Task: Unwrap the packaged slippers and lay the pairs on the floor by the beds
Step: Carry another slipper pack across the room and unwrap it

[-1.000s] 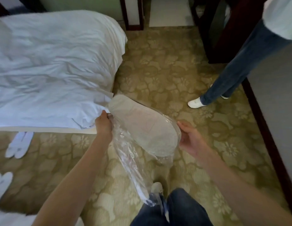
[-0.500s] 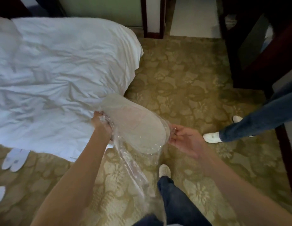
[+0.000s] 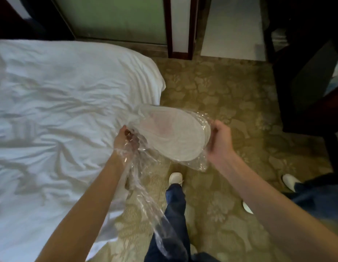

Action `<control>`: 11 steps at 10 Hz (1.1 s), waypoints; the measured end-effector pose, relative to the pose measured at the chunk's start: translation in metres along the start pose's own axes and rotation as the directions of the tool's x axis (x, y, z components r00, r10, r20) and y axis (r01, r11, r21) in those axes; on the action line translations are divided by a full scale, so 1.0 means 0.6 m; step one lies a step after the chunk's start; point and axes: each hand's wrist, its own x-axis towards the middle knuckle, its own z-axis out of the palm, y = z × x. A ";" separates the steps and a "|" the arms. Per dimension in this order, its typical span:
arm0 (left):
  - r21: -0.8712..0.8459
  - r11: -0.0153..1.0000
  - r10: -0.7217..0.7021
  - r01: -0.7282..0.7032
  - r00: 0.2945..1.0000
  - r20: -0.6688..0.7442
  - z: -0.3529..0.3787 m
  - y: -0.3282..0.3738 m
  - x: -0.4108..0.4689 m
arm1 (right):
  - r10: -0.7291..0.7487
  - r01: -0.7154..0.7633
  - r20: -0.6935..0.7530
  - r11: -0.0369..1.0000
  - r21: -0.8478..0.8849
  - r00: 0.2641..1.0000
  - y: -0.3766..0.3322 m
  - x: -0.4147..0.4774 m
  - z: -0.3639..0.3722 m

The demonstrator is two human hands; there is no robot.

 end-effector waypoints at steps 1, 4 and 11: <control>0.046 0.999 0.027 -0.029 0.999 0.037 0.070 0.054 0.079 | 0.039 -0.041 0.014 0.983 0.177 0.999 -0.069 0.128 0.059; 0.058 0.991 0.081 -0.123 0.877 0.474 0.329 0.258 0.264 | 0.046 -0.057 0.063 0.980 0.193 0.997 -0.246 0.422 0.138; -0.146 0.946 0.275 -0.289 0.955 -0.108 0.773 0.522 0.641 | 0.306 -0.246 0.357 0.947 -0.205 0.882 -0.682 1.011 0.233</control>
